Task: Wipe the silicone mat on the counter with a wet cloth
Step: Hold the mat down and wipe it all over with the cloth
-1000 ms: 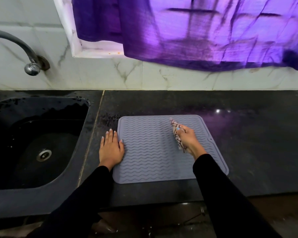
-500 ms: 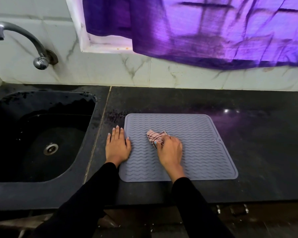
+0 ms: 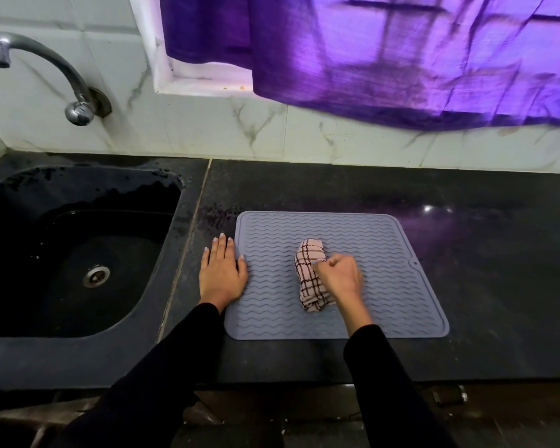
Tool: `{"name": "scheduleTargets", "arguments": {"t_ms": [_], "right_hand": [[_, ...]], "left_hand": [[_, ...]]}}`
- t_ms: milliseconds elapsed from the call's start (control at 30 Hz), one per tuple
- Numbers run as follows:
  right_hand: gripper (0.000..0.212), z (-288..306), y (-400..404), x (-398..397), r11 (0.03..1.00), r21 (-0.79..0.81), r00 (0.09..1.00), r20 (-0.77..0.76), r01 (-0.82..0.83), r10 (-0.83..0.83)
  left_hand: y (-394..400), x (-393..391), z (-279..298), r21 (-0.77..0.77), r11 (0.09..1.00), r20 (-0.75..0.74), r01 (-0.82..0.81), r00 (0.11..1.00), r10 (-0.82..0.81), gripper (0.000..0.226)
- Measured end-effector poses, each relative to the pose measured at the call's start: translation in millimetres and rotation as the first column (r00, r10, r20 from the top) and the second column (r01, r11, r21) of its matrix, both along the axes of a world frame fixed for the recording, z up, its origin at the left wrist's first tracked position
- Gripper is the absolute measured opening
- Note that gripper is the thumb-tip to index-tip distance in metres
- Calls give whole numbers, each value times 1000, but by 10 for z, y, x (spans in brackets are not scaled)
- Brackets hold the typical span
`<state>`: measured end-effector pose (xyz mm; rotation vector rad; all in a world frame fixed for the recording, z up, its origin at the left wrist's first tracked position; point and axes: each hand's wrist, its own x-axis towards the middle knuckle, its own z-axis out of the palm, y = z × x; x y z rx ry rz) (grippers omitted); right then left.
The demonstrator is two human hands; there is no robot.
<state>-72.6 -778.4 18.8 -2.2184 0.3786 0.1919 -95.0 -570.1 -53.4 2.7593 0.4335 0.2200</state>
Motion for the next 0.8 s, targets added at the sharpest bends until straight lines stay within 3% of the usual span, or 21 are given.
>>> {"name": "scheduleTargets", "arguments": {"t_ms": [133,233,333,400,500,567,800], "right_hand": [[16,-85,-9,-38,993,111,994,-102,35,-24],[22,-36,11,-96,998,-65,998,-66,3,-7],[47,11,58,-216,965,-261,999,35,-18,28],[70,-28,88,-250,892,-447,967,188,-71,171],[59,-155,154,-282,783,-591,868,269,-195,418],[52,-256,216,-352,766,-588,856,226,-260,465],[61,-435,299,-432,849,-467,880,259,-248,399]], "left_hand": [[-3,-4,1,-6,1000,1,5,1000,-5,71],[0,-9,8,-10,1000,-3,5,1000,-5,71],[0,-11,12,-8,1000,-16,9,1000,-10,71],[4,-12,12,-12,1000,-12,8,1000,-8,71],[6,-13,4,-1,1000,-17,9,1000,-9,65],[6,-10,-2,3,1000,-18,13,1000,-13,61],[3,-7,1,-4,1000,-1,4,1000,-4,71]]}}
